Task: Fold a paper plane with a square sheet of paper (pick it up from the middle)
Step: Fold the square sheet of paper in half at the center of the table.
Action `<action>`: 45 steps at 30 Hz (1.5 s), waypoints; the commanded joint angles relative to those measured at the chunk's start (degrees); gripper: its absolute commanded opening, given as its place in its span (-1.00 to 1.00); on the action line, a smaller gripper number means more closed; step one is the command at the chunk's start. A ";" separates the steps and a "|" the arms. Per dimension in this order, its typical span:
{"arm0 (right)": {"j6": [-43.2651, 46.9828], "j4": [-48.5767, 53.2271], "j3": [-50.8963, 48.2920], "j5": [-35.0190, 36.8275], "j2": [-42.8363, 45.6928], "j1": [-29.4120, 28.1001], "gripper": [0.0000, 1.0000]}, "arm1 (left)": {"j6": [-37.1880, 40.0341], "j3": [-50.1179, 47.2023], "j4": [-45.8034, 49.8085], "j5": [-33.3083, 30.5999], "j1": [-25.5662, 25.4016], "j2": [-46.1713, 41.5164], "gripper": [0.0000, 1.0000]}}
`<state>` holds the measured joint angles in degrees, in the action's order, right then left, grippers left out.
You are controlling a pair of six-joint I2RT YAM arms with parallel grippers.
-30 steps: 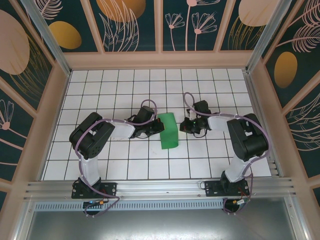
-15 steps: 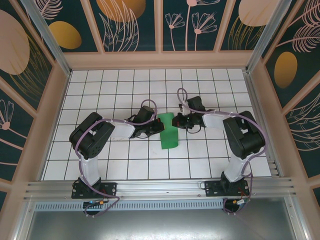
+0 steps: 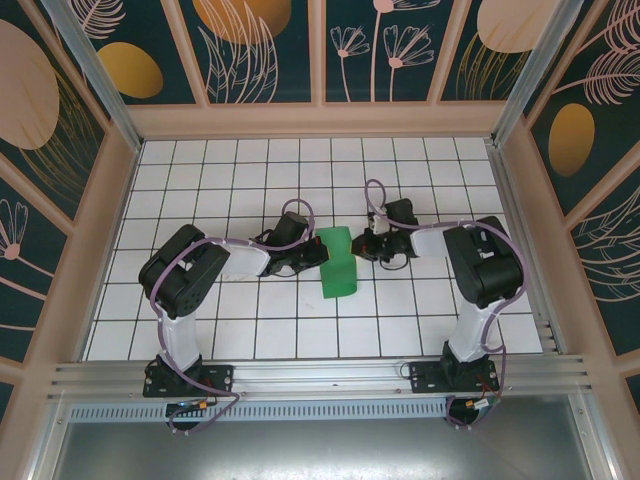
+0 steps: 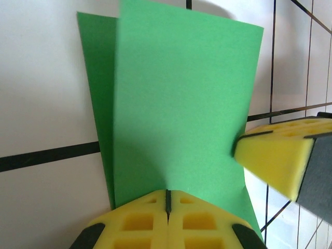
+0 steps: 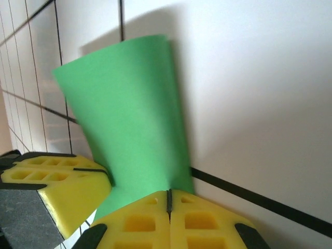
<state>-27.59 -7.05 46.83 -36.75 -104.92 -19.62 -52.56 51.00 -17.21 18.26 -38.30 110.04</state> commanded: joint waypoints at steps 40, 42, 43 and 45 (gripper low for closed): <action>-1.49 -1.31 7.44 6.69 -0.78 -3.13 -1.00 | 1.27 -5.83 12.38 -7.54 -0.02 6.15 -1.00; -1.50 -0.76 8.95 6.60 -2.57 -3.59 -1.00 | 1.28 -5.69 12.38 -7.54 0.04 6.15 -1.00; -1.58 -0.39 9.81 6.43 -3.54 -3.59 -1.00 | 1.33 -5.66 12.38 -7.54 0.01 6.20 -1.00; -1.46 -0.03 11.03 6.45 -5.06 -3.64 -1.00 | 1.30 -5.73 12.38 -7.54 0.01 6.17 -1.00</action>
<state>-29.47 -8.58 55.53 -30.92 -107.59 -23.31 -52.58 49.50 -19.77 17.98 -38.39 109.86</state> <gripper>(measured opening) 0.060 0.064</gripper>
